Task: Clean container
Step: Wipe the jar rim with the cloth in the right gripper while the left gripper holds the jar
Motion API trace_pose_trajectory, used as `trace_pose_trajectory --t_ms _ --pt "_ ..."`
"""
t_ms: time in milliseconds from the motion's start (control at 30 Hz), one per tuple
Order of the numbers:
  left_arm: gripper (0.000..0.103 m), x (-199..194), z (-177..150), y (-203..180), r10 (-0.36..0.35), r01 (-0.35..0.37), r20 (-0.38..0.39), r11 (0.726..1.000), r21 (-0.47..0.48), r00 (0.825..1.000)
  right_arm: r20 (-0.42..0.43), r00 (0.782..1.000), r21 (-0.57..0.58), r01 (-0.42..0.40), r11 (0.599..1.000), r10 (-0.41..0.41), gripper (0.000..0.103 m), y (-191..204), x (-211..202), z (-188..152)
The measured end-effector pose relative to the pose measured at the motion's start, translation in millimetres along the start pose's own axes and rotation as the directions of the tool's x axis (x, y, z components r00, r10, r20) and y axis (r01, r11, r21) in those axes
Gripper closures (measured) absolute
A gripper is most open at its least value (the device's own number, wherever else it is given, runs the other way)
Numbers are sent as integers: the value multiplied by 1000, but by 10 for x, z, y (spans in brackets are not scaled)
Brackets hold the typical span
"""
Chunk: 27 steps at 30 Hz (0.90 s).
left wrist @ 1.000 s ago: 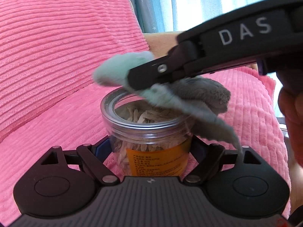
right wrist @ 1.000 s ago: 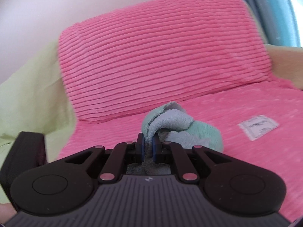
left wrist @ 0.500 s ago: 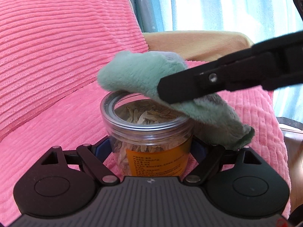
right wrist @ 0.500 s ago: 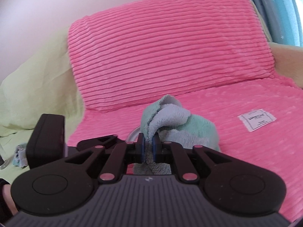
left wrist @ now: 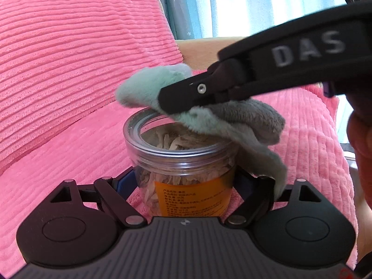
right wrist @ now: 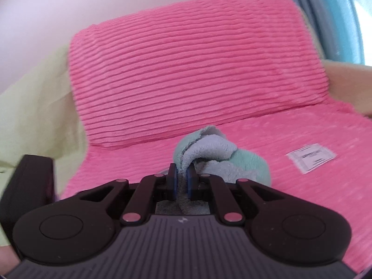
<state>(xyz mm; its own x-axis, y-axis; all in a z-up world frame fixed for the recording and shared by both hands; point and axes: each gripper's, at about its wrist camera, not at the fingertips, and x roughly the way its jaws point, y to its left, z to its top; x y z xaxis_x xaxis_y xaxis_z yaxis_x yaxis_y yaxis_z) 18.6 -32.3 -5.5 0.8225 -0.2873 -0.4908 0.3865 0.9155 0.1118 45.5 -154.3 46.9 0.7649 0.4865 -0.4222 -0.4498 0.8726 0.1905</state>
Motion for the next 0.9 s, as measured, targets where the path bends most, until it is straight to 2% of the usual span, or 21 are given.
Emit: trace_pose_trajectory --t_ms 100,200,333,633,900 --pt "18 18 12 15 -1 1 -1 1000 -1 1000 4 998 -23 68 997 -68 97 -7 -20 6" --pt "18 23 11 29 -3 3 -2 1000 -3 1000 -5 997 -24 82 996 -82 97 -8 -62 4" --pt "18 30 9 50 -6 6 -3 1000 -8 1000 -17 997 -53 71 996 -72 97 59 -157 -39" --pt "18 24 18 -4 -6 5 -5 1000 -14 1000 -23 999 -20 -30 999 29 97 114 -208 -61" --pt "18 7 3 -43 0 0 -6 1000 -13 1000 2 1000 -84 0 996 0 97 141 -74 -35"
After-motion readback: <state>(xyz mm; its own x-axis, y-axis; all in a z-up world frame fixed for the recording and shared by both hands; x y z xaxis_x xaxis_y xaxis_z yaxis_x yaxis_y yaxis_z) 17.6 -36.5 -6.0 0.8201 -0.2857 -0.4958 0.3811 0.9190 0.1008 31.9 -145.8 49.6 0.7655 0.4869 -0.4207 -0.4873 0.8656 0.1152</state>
